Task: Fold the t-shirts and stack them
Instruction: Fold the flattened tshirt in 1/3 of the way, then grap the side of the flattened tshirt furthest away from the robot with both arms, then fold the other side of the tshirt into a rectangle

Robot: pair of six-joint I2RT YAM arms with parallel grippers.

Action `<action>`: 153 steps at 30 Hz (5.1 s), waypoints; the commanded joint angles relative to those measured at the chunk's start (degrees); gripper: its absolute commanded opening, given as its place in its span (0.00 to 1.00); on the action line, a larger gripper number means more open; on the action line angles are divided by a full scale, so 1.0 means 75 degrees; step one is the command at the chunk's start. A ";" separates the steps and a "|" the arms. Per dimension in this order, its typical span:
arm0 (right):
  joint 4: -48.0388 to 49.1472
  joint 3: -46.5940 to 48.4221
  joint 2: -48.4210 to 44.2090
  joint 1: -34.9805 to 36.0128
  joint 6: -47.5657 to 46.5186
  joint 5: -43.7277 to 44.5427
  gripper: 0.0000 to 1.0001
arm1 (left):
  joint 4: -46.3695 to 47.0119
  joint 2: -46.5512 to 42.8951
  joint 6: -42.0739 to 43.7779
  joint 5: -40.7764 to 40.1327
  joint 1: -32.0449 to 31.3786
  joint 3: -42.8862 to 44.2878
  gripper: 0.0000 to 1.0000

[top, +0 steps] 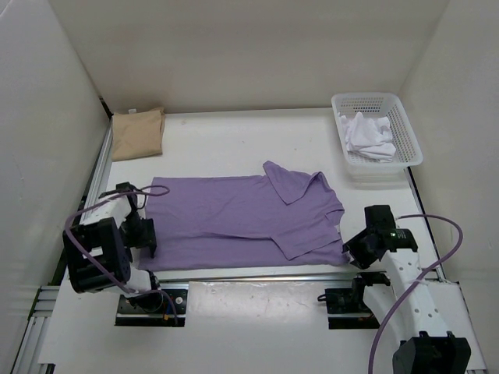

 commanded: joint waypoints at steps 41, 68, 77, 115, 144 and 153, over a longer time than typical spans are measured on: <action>0.2539 0.6120 0.9033 0.3022 0.0565 -0.1096 0.47 | 0.1470 0.6062 0.0001 0.1559 -0.0296 0.8080 0.83; 0.2375 0.6015 0.9092 0.2799 0.0505 -0.0615 0.52 | 0.0849 0.5909 0.0001 0.2918 -0.0214 0.7704 0.77; 0.2469 0.6507 0.9407 0.2798 0.0576 -0.0686 0.51 | 0.0849 0.5980 0.0001 0.3059 -0.0296 0.7612 0.49; 0.1661 0.4812 0.5379 0.2108 -0.0291 -0.0497 0.00 | 0.0919 0.4341 0.0001 0.2028 -0.0367 0.6945 0.11; 0.1402 0.2804 0.2424 0.0138 -0.0982 -0.1365 0.00 | 0.1364 0.0519 0.0001 0.1325 -0.0730 0.2655 0.11; 0.1637 0.2734 0.2424 0.0138 -0.0982 -0.1365 0.00 | 0.1364 -0.0031 0.0001 0.1184 -0.0882 0.2116 0.21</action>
